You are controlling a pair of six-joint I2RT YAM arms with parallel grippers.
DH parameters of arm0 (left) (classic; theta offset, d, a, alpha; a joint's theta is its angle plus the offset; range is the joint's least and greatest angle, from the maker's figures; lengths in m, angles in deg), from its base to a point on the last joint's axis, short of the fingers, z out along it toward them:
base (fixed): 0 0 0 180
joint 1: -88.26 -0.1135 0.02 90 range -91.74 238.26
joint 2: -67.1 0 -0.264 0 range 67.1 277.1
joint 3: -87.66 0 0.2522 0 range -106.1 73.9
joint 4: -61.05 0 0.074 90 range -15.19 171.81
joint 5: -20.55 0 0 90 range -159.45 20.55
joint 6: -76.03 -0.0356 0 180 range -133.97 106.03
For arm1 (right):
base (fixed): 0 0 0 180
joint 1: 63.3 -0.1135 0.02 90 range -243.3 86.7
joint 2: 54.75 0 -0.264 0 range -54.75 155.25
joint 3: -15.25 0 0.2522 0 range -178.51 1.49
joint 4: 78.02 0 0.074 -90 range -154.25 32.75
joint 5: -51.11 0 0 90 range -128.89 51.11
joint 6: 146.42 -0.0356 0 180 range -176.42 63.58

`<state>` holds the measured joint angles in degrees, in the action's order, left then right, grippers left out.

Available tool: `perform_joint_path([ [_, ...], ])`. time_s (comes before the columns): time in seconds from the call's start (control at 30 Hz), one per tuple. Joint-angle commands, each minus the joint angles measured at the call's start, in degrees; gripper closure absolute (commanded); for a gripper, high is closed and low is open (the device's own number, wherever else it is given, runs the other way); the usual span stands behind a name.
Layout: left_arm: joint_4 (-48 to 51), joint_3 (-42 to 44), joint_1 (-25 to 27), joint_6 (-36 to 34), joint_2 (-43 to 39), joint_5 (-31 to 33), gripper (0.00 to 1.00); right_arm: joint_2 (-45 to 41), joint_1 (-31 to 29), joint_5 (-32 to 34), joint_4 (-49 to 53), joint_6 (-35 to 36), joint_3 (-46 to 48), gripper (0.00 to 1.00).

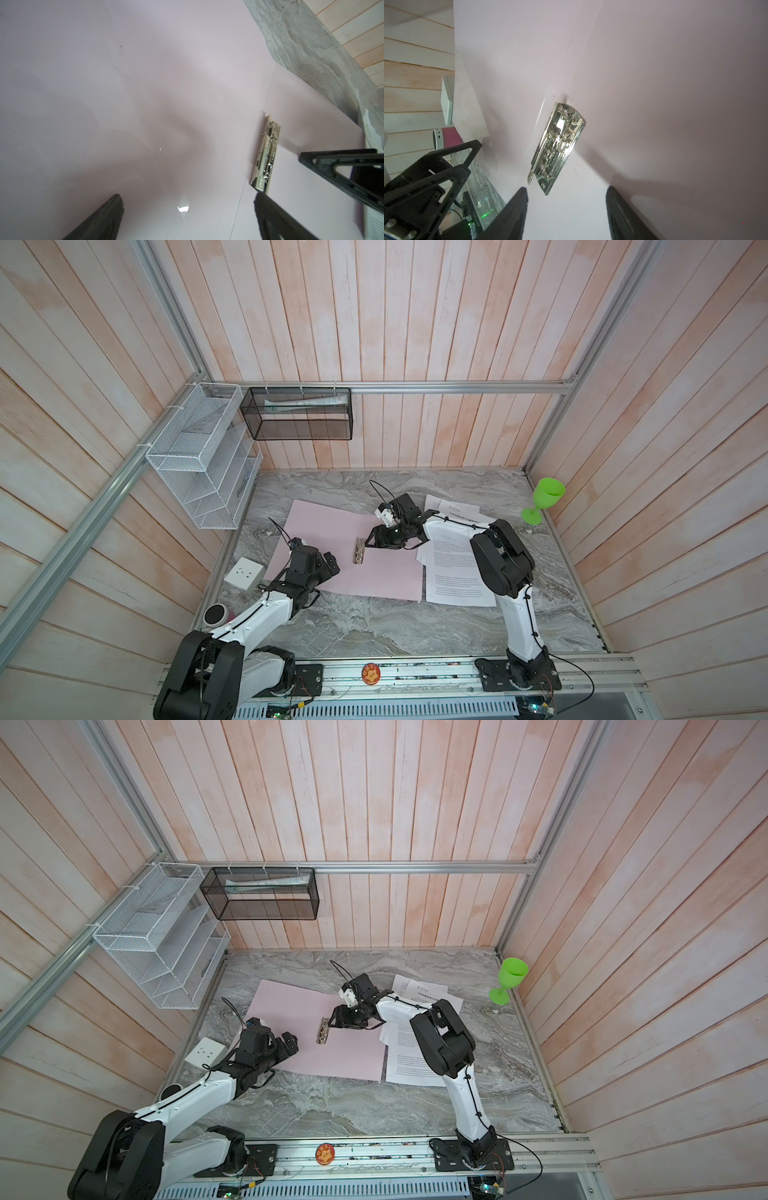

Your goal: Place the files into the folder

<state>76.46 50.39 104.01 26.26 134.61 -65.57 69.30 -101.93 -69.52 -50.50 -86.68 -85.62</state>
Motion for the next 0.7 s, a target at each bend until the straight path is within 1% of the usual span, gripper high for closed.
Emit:
perform_joint_path([
  [0.0, -3.05, 0.82, -0.29, 1.18, 0.70, -1.15, 0.00, -2.23, 0.73, 1.94, 1.98, 1.17, 2.12, 0.37],
  [0.17, -3.21, 2.47, -0.28, 1.77, -0.39, -1.67, 0.00, -2.26, 1.56, 2.77, 1.17, 1.41, 5.48, 0.37],
  [0.43, -2.50, 5.28, -0.28, 2.84, -4.84, -1.85, 0.00, -1.16, 1.89, 3.14, -0.61, 1.26, 9.05, 0.38],
  [0.67, -1.53, 4.44, -0.28, 2.36, -6.57, -2.47, 0.00, -0.86, 1.95, 3.89, 0.78, 2.04, 6.96, 0.38],
])
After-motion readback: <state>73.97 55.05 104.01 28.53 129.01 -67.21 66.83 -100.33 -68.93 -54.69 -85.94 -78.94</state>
